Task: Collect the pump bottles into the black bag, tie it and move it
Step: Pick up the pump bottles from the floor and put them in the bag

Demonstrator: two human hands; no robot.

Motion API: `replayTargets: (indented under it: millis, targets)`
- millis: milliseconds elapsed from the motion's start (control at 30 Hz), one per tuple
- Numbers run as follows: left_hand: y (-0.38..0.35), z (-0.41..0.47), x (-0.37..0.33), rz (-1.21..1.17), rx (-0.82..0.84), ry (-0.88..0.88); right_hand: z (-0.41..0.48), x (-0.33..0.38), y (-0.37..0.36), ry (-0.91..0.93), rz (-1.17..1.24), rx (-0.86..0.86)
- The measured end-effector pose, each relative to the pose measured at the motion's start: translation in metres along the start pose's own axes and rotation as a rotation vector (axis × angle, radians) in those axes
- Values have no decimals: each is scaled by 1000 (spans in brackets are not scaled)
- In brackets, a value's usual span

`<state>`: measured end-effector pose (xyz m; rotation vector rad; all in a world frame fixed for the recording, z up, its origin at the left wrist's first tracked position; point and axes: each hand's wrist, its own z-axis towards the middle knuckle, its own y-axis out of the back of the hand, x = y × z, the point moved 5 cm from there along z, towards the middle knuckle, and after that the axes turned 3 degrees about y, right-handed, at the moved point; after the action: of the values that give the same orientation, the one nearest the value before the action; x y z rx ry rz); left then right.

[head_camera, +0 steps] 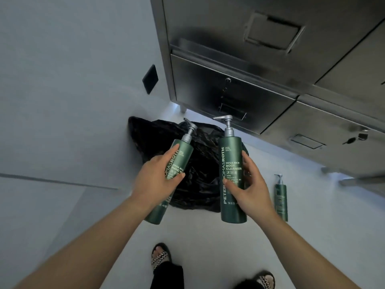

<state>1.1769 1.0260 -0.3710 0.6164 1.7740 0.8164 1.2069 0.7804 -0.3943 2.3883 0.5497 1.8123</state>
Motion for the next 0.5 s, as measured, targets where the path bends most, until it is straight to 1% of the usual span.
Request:
replayTargets:
  millis: [67,200,300,400,500]
  targets:
    - [-48,12,27,-21,-21,1,23,-48,-14,26,23,-14]
    - [-136,35,86,-30,-69,-6,57,-149,-45,82,41,23]
    - [-190,56,130,32,-80,-24,76,-218,-63,138,8,53]
    - [-231,78,164,67,-108,-85,101,-270,-75,224,-44,74]
    - [-261,100,191,105,-164,-135,126,-303,-84,319,-74,74]
